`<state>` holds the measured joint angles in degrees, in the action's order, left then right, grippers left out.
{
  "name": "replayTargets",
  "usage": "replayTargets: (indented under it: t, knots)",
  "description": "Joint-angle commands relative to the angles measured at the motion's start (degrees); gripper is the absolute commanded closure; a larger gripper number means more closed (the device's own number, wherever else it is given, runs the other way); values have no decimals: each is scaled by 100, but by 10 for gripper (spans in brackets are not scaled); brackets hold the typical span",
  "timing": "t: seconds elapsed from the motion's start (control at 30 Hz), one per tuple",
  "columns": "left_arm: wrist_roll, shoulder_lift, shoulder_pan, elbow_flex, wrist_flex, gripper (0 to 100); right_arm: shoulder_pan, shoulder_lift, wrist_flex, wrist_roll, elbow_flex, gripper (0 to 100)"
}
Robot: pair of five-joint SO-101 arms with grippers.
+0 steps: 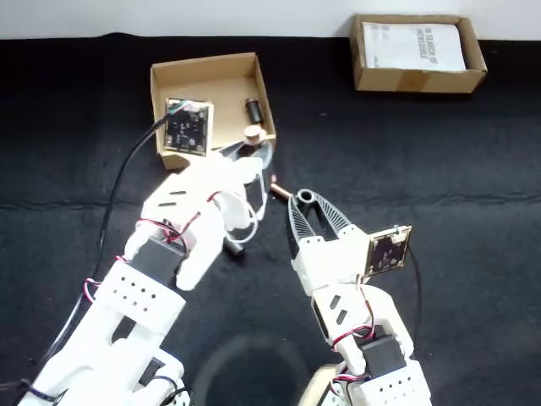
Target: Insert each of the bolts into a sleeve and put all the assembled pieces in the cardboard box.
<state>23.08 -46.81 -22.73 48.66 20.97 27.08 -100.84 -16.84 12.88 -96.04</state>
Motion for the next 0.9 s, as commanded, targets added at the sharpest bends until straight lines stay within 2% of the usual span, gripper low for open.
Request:
replayTargets:
  t: [0.0, 0.2, 0.4, 0.7, 0.87]
  knots:
    - [0, -180, -312, -40, -299, 991, 22, -154, -22, 44, -778, 991]
    - [-114, -207, -558, -48, -492, 991, 22, -154, -22, 44, -778, 991]
    - [-1618, -321, -514, -48, -484, 991, 514, -154, -13, 35, -778, 991]
    - [-2673, -2229, -892, 963, -466, 991, 716, -154, -22, 9, -778, 991]
    - [-2673, -3046, -1077, 1095, 369, 991, 716, -154, -22, 9, -778, 991]
